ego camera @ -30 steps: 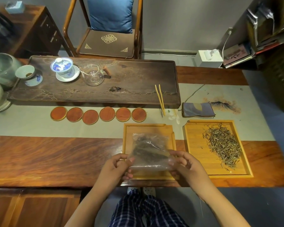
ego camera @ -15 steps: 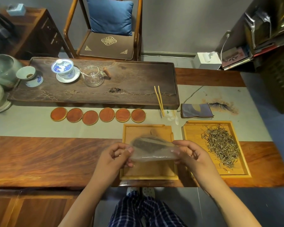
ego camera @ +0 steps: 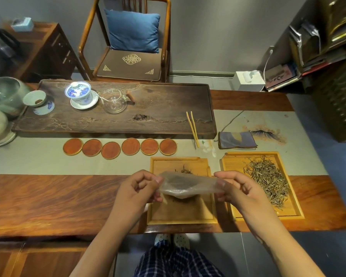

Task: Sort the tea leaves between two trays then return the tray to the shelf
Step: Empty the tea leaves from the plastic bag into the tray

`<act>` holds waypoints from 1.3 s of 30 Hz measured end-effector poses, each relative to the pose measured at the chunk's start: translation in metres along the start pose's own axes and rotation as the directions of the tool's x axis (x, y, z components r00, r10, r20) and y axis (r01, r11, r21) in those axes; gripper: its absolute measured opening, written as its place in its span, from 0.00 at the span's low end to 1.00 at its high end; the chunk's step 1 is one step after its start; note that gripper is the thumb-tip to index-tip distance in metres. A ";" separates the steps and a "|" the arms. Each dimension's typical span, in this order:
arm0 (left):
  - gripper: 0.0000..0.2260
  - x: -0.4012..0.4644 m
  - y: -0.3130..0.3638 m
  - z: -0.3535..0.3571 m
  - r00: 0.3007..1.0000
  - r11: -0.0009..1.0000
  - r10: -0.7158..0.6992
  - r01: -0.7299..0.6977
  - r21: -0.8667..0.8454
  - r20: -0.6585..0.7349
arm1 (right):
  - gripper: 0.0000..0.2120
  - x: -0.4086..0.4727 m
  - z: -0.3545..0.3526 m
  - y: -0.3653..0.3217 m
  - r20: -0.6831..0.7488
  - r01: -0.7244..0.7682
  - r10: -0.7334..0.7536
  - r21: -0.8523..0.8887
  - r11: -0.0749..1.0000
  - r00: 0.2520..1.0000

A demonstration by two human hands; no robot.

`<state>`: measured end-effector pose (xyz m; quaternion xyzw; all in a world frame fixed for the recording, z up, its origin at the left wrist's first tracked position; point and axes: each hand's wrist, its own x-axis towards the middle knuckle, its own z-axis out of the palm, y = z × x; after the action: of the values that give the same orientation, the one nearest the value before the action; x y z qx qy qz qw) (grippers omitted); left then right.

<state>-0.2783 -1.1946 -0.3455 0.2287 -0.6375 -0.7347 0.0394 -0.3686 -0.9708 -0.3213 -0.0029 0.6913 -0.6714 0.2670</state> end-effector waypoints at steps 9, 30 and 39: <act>0.13 -0.011 0.016 0.004 1.000 1.000 0.025 -0.025 0.016 -0.002 | 0.18 -0.016 0.000 -0.012 -0.003 -0.011 0.011 0.043 0.999 1.000; 0.17 -0.033 0.036 0.011 0.997 0.996 0.069 -0.070 0.057 0.021 | 0.18 -0.040 -0.006 -0.029 -0.004 -0.029 0.029 0.067 0.997 1.000; 0.04 -0.041 0.042 0.003 0.995 0.993 0.094 -0.095 0.074 0.021 | 0.10 -0.040 -0.002 -0.034 0.000 -0.138 0.141 0.185 0.973 0.990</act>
<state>-0.2529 -1.1856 -0.2937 0.1931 -0.6750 -0.7096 0.0598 -0.3473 -0.9578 -0.2752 0.0748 0.6264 -0.7121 0.3081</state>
